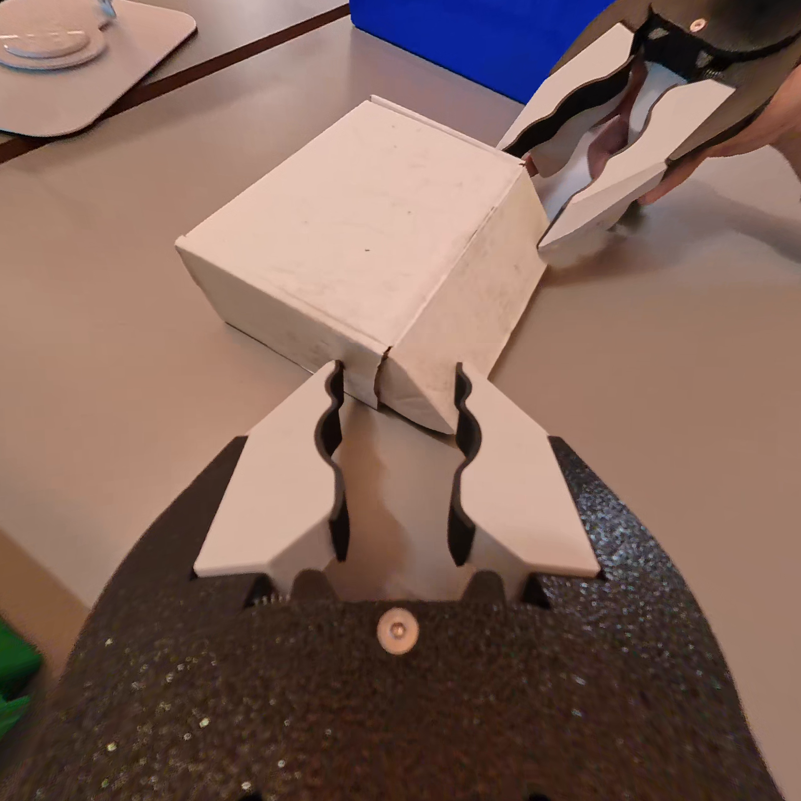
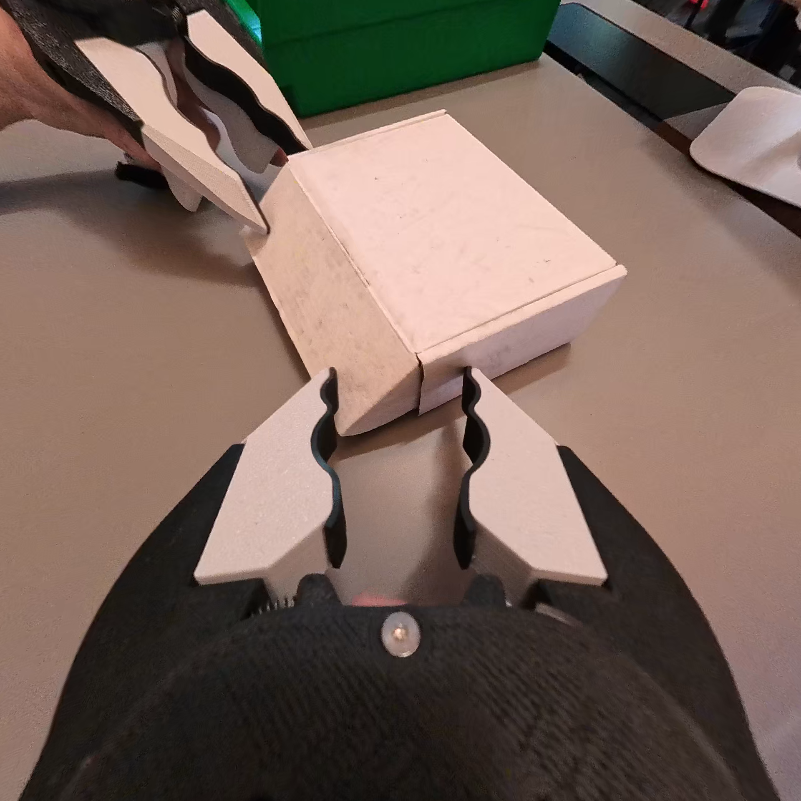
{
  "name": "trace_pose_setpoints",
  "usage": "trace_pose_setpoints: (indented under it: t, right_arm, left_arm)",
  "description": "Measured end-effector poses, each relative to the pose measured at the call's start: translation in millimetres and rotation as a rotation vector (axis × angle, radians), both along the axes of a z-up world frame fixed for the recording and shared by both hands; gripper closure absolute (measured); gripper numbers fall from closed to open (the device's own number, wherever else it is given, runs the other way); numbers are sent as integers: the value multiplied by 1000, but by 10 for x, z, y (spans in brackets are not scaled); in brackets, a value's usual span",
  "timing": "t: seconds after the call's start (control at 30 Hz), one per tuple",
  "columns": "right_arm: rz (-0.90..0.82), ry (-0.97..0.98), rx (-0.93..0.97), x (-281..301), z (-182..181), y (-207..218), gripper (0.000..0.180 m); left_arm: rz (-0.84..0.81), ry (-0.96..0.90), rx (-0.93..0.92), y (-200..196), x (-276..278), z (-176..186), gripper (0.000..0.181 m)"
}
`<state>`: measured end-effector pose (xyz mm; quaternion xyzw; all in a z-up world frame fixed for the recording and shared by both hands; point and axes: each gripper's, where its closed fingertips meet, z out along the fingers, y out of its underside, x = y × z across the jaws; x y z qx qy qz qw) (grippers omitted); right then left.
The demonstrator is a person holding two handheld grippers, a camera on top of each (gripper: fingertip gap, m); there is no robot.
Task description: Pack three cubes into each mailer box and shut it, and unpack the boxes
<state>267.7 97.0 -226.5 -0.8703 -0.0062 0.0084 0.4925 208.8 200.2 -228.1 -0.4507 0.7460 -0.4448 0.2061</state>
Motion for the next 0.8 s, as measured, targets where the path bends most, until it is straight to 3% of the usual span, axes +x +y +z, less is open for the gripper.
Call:
trace_pose_setpoints:
  t: [0.23,0.33,0.6,0.8]
  right_arm:
    - [-13,-78,-8,36,-13,19,126]
    - [43,-108,-7,-11,-18,-17,115]
    - [138,-131,-93,37,-163,-84,115]
    - [255,-107,-142,-83,-244,-76,122]
  left_arm:
    - [31,-24,65,20,21,-17,132]
    - [-33,-21,4,-37,-35,22,114]
    - [-170,18,91,25,-61,-105,96]
    - [-211,24,123,49,29,-144,103]
